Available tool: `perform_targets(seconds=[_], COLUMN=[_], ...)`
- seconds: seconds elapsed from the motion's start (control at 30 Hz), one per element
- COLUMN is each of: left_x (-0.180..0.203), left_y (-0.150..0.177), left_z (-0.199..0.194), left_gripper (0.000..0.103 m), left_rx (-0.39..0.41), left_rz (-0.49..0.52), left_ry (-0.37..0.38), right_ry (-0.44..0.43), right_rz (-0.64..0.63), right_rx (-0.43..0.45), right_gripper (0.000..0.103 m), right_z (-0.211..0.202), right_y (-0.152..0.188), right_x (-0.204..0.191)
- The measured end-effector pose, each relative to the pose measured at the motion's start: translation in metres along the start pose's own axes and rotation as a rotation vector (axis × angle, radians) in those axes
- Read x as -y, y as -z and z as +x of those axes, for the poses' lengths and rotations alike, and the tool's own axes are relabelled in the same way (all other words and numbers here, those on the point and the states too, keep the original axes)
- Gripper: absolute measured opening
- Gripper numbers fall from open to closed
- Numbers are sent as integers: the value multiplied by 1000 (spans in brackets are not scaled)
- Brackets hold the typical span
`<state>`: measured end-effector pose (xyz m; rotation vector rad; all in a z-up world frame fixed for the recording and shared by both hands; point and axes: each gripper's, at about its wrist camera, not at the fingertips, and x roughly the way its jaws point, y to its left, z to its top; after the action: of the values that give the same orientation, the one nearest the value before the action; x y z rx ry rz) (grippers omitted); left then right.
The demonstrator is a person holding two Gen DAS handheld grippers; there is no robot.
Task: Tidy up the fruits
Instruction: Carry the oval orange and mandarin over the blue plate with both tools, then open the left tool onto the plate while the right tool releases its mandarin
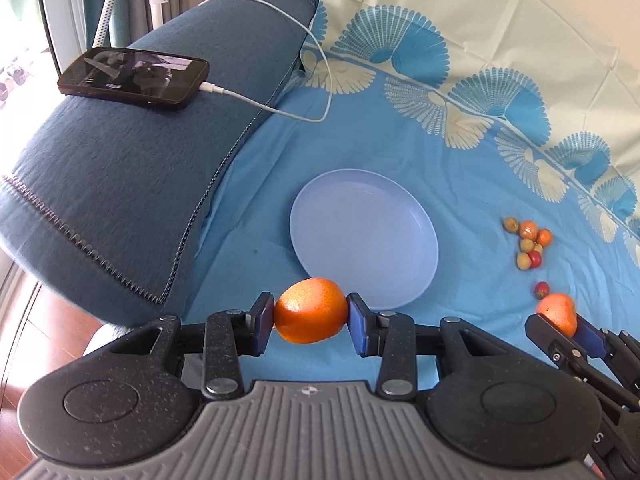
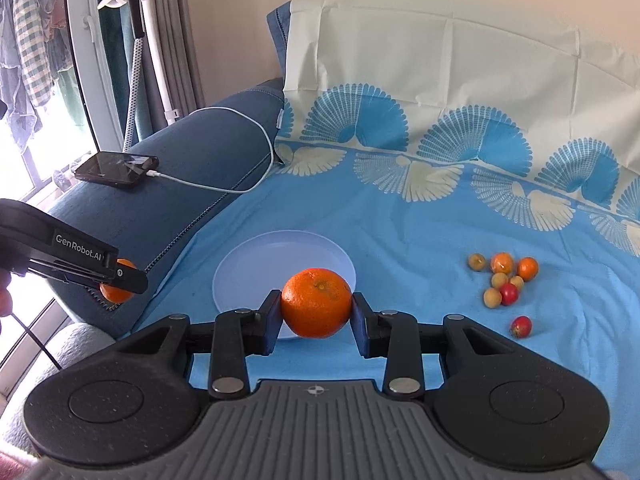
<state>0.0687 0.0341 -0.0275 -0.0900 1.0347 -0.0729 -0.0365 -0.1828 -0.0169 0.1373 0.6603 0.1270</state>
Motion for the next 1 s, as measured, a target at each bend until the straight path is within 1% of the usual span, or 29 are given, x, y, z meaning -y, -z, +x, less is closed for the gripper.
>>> perform_targets(seconds=[0.23, 0.37, 0.5, 0.6, 0.73, 1.0], left_x=[10, 17, 26, 30, 33, 33], left_y=[-22, -31, -39, -45, -53, -62], left_z=[42, 71, 97, 116, 142, 177], left_gripper=[43, 44, 43, 43, 43, 44], left_rx=[-39, -67, -77, -86, -101, -119], left_rz=[6, 24, 51, 64, 80, 120], left_ry=[-3, -5, -3, -16, -53, -113], right_ry=[0, 5, -5, -19, -26, -33], right_rz=[-7, -40, -63, -88, -109, -159], right_rx=[-58, -86, -121, -150, -185, -236], right_gripper=[38, 38, 38, 38, 38, 38], right_z=[51, 83, 118, 142, 167, 199], right_y=[-5, -2, 0, 0, 2, 6], right_x=[5, 4, 1, -2, -6, -12])
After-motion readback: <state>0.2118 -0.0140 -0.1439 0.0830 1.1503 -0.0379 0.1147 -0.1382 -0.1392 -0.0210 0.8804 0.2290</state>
